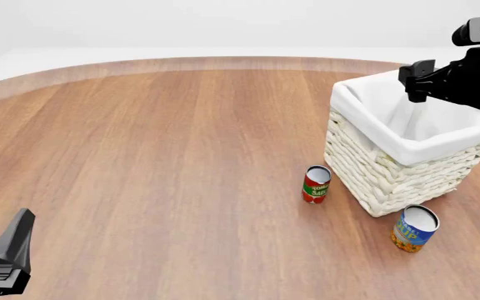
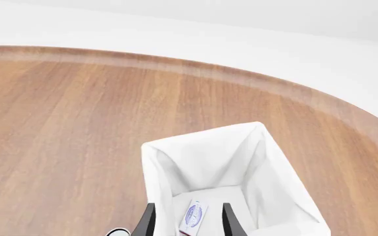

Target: Pick up the alphabet soup and the cream cheese box, and put them in the basket.

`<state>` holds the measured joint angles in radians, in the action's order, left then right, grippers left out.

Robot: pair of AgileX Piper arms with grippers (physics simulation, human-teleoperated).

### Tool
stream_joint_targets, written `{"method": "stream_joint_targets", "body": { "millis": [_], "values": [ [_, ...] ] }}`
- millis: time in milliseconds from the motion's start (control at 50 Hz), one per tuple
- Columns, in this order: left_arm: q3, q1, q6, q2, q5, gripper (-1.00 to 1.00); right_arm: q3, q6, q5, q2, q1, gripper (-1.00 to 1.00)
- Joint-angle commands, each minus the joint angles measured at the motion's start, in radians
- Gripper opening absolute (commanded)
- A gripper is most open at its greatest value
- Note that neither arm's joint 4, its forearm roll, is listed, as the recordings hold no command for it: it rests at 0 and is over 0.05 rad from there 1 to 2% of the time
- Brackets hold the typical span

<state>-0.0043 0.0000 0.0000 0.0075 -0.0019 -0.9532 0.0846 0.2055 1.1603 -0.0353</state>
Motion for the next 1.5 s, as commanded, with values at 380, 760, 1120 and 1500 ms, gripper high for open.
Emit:
{"method": "stream_joint_targets", "body": {
  "millis": [380, 760, 1120, 1500],
  "values": [
    [0.000, 0.000, 0.000, 0.000, 0.000, 1.00, 0.013, 0.010, 0.037, -0.054, 0.004, 1.00],
    [0.000, 0.000, 0.000, 0.000, 0.000, 1.00, 0.085, 0.007, 0.077, -0.144, 0.016, 1.00],
    [0.000, 0.000, 0.000, 0.000, 0.000, 1.00, 0.153, -0.003, 0.119, -0.231, 0.024, 1.00],
    [0.000, 0.000, 0.000, 0.000, 0.000, 1.00, 0.227, -0.010, 0.162, -0.326, 0.031, 1.00]
  ]
}}
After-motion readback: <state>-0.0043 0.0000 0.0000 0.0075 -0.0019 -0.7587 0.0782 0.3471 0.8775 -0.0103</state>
